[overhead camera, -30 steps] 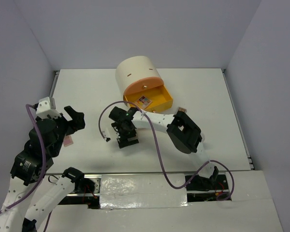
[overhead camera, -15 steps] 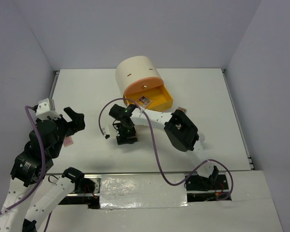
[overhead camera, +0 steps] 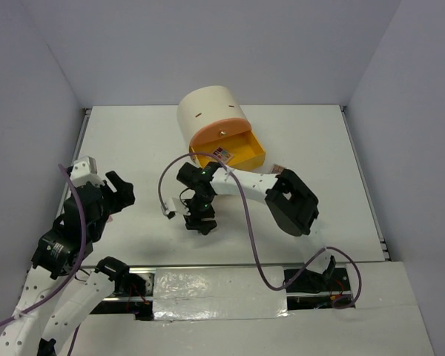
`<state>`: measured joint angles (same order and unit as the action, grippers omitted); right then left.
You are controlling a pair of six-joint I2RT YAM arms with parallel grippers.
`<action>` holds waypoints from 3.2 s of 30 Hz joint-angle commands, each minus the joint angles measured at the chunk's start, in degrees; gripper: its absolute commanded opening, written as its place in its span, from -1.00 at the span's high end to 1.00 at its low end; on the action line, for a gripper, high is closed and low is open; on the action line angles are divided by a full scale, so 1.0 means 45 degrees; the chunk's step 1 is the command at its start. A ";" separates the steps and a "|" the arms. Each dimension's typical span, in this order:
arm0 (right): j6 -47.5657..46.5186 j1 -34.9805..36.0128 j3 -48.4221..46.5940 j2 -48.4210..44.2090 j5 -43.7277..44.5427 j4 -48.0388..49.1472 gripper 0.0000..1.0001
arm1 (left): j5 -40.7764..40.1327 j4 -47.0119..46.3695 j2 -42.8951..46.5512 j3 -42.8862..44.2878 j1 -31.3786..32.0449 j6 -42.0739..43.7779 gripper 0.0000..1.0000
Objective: Organize the makeup
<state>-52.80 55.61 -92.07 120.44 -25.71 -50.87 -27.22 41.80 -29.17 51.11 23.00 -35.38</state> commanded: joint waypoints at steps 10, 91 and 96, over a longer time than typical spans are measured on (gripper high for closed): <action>-0.1375 -0.0131 0.1691 -0.6489 -0.4091 -0.0630 0.87 | 0.0385 -0.1320 -0.1759 -0.0011 -0.0306 -0.0206 -0.44; 0.2728 -0.9488 0.0499 -0.7507 -0.7411 0.2203 -0.78 | 0.5269 -0.1633 -1.5137 0.1629 -1.1088 0.6337 -0.87; 0.2728 -0.9566 0.0675 -0.7780 -0.7274 0.2145 -0.78 | 0.5171 -0.1789 -1.5588 0.1825 -1.1128 0.6474 -0.71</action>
<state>-41.30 13.10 -89.45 88.86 -57.60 -41.76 -2.96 35.51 -97.45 58.50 -26.55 -7.66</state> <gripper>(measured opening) 0.891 0.866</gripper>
